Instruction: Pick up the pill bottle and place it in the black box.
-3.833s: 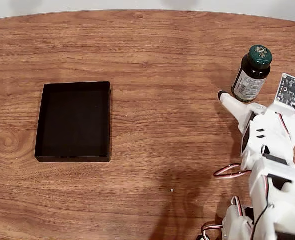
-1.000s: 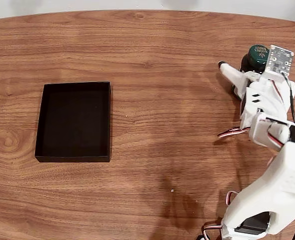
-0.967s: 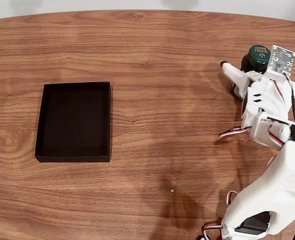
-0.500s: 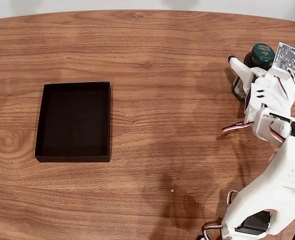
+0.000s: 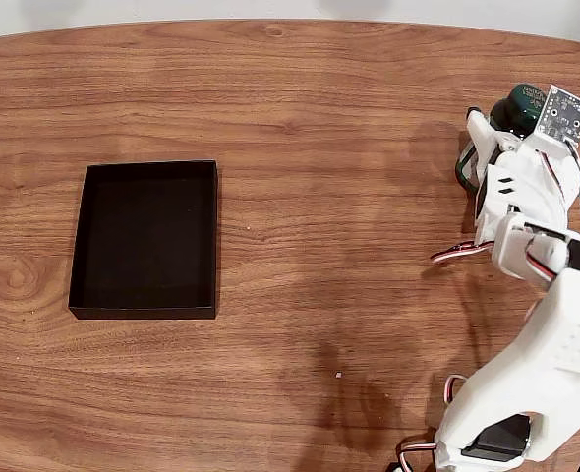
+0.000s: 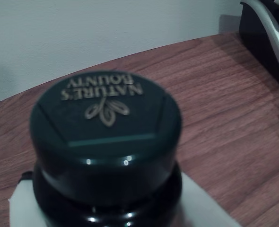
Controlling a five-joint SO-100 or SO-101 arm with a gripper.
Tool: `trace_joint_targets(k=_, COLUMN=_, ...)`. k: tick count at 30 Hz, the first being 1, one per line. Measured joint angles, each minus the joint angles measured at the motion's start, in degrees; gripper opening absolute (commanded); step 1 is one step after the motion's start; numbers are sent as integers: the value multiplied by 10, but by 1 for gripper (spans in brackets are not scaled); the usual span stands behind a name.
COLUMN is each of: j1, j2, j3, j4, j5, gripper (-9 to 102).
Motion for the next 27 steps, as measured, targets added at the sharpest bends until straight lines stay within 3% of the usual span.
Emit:
trace_joint_targets(k=12, j1=-30, j2=44, j3=55, j4=-9, j5=-8, gripper=16)
trace_joint_targets(k=27, j1=-105, j2=217, j3=198, j4=1, j5=-8, gripper=16)
